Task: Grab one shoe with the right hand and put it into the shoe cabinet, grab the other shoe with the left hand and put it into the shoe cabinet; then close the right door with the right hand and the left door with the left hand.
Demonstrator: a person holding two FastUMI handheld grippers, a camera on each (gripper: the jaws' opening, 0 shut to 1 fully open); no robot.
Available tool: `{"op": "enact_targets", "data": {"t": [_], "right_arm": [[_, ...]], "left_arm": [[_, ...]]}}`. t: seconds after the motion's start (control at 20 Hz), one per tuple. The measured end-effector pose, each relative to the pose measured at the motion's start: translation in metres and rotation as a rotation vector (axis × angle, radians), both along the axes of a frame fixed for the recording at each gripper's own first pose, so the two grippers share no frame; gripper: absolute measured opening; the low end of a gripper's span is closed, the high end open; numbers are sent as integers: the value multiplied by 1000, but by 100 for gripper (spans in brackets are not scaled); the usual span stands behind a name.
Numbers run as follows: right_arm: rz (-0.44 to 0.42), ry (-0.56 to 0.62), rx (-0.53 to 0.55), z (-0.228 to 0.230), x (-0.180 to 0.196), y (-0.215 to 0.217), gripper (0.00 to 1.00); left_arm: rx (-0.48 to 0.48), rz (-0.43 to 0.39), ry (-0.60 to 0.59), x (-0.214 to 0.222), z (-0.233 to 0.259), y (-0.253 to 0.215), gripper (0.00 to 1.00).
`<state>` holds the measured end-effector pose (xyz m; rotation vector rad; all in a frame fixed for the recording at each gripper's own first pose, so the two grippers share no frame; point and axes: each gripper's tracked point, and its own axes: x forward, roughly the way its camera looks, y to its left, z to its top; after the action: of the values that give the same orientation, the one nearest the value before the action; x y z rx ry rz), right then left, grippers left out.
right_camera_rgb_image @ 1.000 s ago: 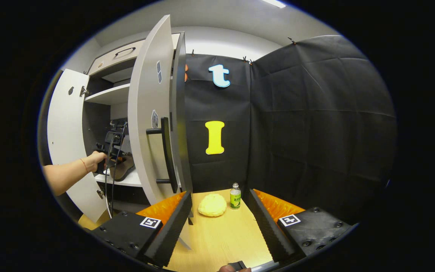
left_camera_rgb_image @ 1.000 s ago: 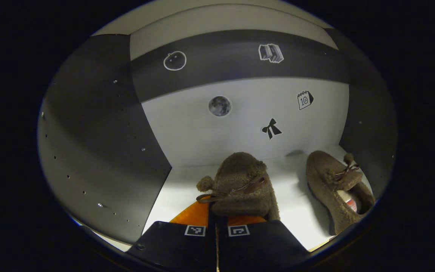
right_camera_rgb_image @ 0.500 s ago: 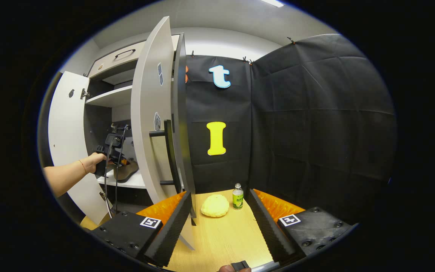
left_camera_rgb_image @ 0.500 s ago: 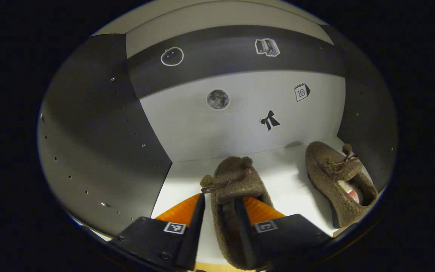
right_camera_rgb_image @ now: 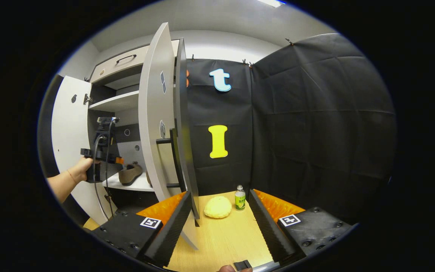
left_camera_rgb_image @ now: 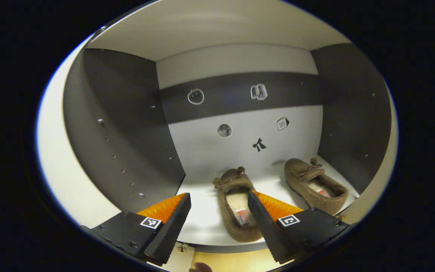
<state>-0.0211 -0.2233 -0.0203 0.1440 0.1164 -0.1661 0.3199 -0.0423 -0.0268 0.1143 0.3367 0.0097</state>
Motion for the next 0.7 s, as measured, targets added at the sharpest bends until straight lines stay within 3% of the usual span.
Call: {"op": "enact_targets", "data": {"t": [0.15,0.4,0.7], "right_arm": [[0,-9,2,4,12,-6,97],[44,-6,27,5,38,-7,96],[98,9,73,6,69,-1,98]], "left_arm": [[-23,-8,-65,-39,17,-3,96],[15,-26,-171,-98,41,-11,96],[-61,-45,-211,-168,47,-30,96]]}}
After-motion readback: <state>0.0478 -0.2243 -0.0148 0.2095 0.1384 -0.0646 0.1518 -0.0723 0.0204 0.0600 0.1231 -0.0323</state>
